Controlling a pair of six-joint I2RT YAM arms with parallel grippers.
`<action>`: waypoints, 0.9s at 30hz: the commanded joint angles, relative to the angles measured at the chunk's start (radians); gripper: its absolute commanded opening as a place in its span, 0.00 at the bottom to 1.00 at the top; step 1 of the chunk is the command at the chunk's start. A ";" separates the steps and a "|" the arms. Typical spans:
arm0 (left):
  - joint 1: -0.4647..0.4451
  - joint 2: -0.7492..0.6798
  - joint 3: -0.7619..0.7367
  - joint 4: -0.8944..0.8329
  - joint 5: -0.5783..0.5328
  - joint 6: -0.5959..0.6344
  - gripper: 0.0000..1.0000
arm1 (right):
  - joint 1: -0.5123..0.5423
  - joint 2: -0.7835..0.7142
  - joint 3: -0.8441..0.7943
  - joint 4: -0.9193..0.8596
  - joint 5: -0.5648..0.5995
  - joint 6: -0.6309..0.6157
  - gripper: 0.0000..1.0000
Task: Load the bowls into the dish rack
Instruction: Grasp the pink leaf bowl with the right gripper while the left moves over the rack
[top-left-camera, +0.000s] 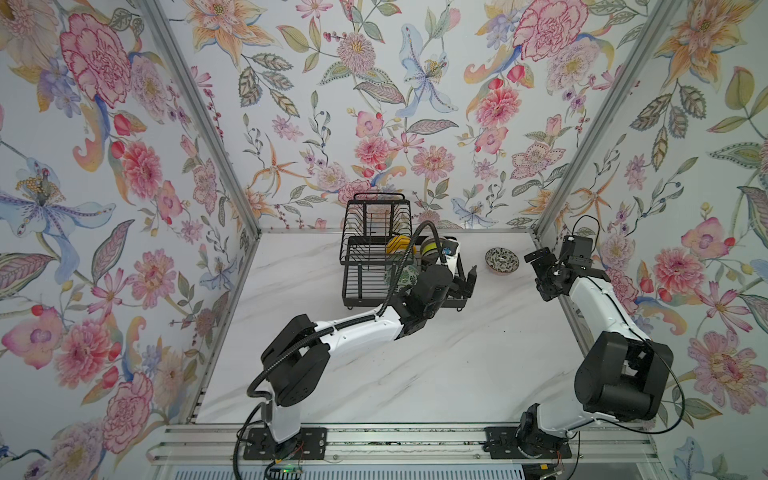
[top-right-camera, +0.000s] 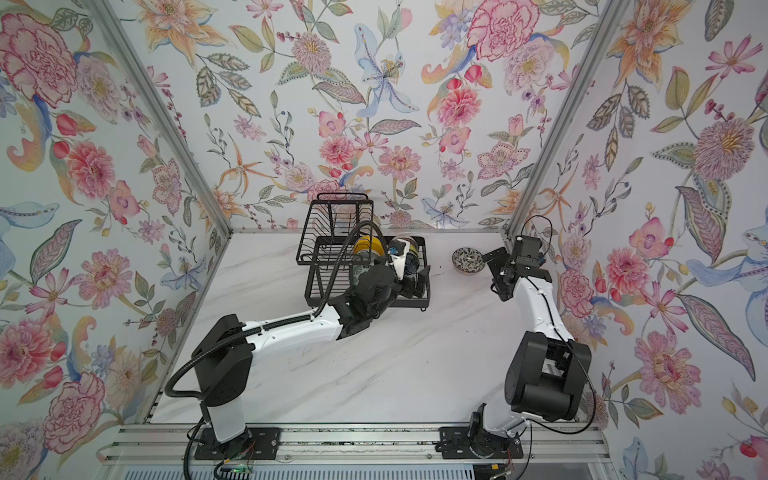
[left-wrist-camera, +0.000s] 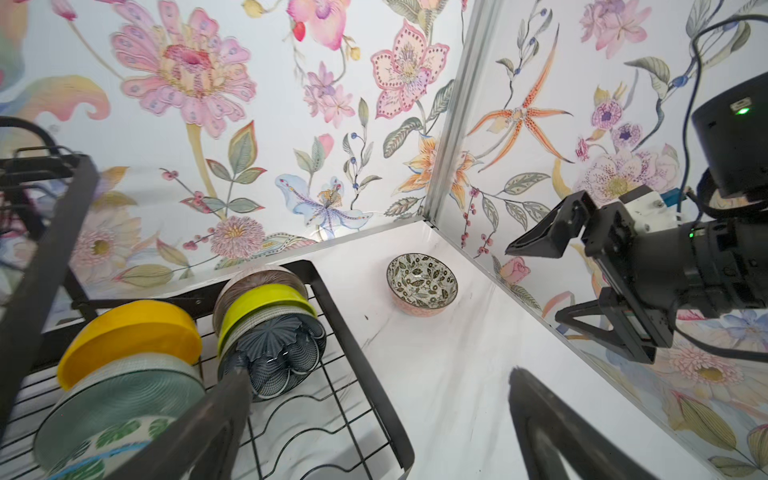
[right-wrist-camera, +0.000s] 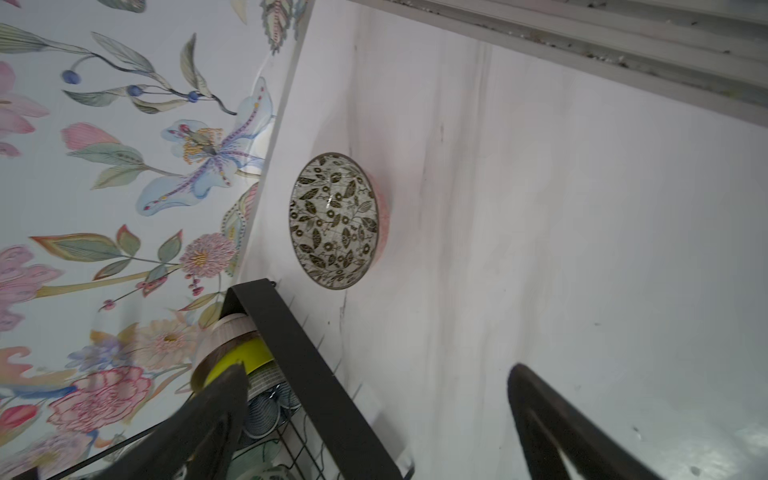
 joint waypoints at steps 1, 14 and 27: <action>-0.010 0.070 0.116 -0.117 0.042 0.003 0.99 | -0.016 0.073 0.064 -0.057 -0.038 -0.108 0.99; 0.023 0.102 0.153 -0.115 0.253 0.100 0.99 | 0.030 0.416 0.278 -0.074 -0.145 -0.161 0.93; 0.127 0.086 0.112 -0.088 0.322 0.052 0.99 | 0.019 0.610 0.491 -0.134 -0.098 -0.161 0.64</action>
